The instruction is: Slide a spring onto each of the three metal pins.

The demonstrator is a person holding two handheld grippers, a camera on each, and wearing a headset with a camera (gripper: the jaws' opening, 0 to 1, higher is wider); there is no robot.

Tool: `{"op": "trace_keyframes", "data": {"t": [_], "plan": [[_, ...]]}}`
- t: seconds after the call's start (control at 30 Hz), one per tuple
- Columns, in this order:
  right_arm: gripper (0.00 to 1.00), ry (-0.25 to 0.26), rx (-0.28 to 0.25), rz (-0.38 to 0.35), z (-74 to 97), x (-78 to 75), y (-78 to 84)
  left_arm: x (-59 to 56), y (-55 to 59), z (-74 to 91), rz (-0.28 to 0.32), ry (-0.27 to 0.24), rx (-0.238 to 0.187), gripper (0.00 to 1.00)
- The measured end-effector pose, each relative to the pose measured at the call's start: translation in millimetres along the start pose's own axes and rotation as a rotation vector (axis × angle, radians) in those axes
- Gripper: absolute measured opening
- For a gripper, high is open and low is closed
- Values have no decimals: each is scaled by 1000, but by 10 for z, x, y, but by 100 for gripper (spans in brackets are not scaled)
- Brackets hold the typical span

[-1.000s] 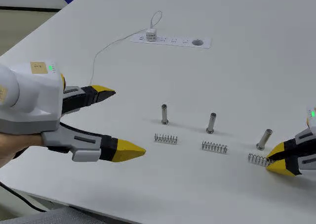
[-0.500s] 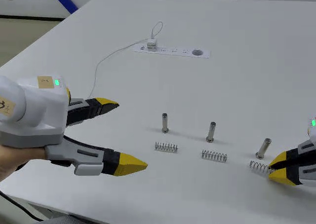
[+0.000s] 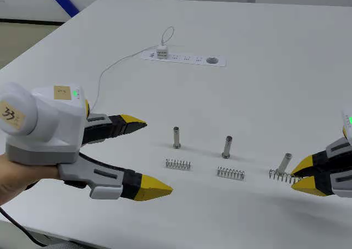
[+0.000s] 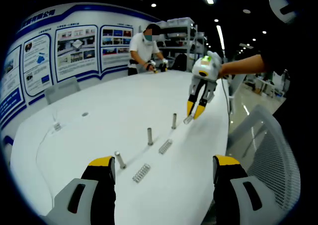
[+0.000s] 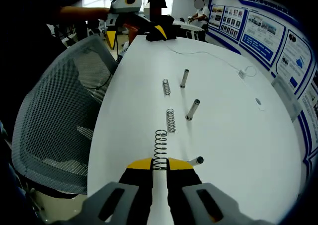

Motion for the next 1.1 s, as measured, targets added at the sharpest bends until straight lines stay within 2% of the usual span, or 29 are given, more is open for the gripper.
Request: {"op": "trace_keyframes", "data": {"t": [0.17,0.27,0.4,0.7,0.83,0.93,1.1], "plan": [[10,-10,-16,50,94,58,-191,-126,-93,-196,-32,65,-9,79],[10,-13,-28,82,135,95,-319,-207,-116,-308,-64,98,-1,75],[10,-11,-42,106,146,135,-445,-267,-143,-427,-69,138,-8,71],[10,-29,-75,123,182,233,-686,-340,-295,-676,-121,176,-27,65],[10,-32,-93,144,202,262,-795,-395,-356,-762,-161,200,-40,58],[10,-29,-104,169,202,266,-829,-441,-372,-801,-159,225,-44,50],[10,-37,-114,185,197,287,-869,-478,-373,-837,-166,237,-43,48]]}}
Point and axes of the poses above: the centre of the closed fingertips' face, and the gripper's own axes: z roughly backward along the fingers, x roughly to its left, y roughly out of its underside, the point moved 1 cm from there along z, roughly backward along the fingers, and after that the axes turned 14 degrees about y, right-handed, at the moved point
